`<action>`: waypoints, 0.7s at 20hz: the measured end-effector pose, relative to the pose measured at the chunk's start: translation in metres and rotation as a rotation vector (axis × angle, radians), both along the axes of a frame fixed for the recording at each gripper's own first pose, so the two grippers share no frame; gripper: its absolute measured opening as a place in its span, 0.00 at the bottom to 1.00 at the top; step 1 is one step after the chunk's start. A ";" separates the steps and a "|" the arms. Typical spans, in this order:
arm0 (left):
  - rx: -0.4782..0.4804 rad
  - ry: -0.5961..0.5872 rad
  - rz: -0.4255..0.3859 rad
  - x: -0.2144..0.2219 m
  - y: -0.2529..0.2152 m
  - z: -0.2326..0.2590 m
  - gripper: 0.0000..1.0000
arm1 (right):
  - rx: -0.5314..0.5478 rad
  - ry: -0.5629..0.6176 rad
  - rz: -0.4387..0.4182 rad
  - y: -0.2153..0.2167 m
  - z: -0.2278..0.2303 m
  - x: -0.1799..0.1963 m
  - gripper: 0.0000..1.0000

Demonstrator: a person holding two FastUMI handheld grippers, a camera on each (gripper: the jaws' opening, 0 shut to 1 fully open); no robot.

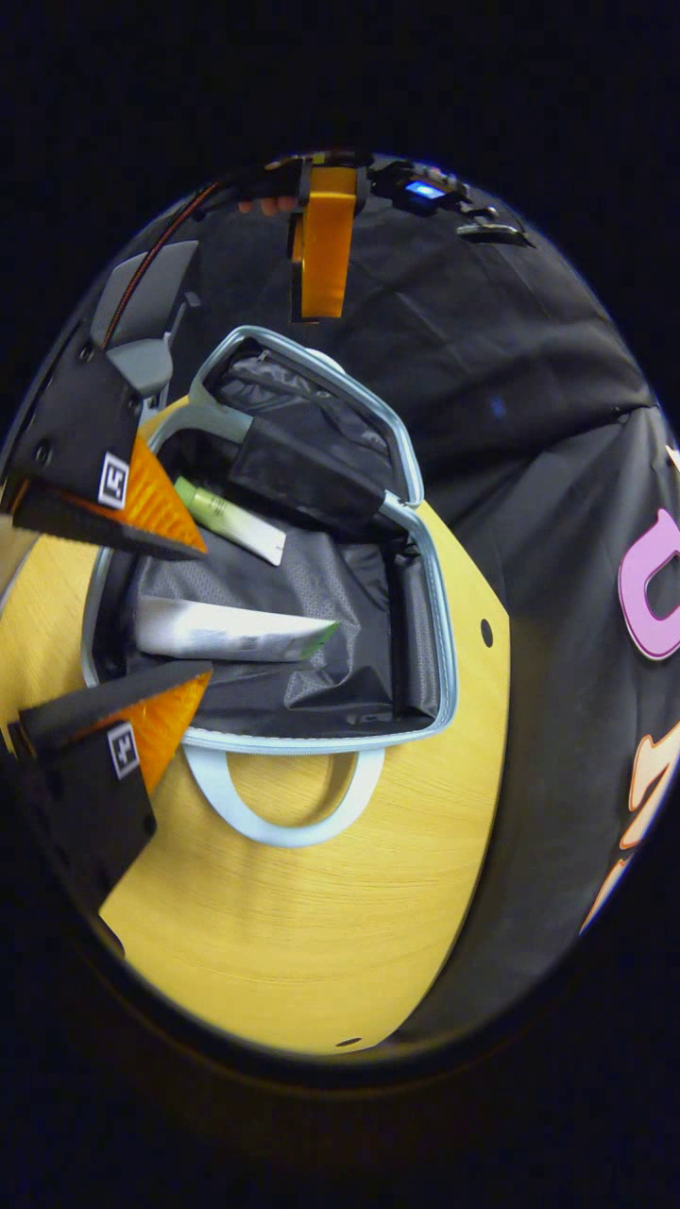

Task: First open the suitcase, pack the skin care products into it, and then close the suitcase.

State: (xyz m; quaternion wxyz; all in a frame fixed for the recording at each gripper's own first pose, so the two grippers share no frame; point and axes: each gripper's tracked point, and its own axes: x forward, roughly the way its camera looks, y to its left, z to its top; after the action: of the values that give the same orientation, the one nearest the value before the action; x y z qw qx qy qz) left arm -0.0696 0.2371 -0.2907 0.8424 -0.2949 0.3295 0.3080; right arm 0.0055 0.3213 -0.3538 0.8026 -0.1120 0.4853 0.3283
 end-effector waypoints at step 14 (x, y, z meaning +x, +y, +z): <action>-0.020 -0.025 0.333 -0.148 0.171 -0.050 0.95 | 0.206 -0.387 -0.283 -0.093 0.150 0.066 0.98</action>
State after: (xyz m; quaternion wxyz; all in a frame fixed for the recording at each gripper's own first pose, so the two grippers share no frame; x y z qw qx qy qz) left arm -0.2172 0.4086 -0.3402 0.7810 -0.3575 0.2685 0.4361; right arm 0.0714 0.2280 -0.2040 0.9256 -0.0213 0.2977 0.2327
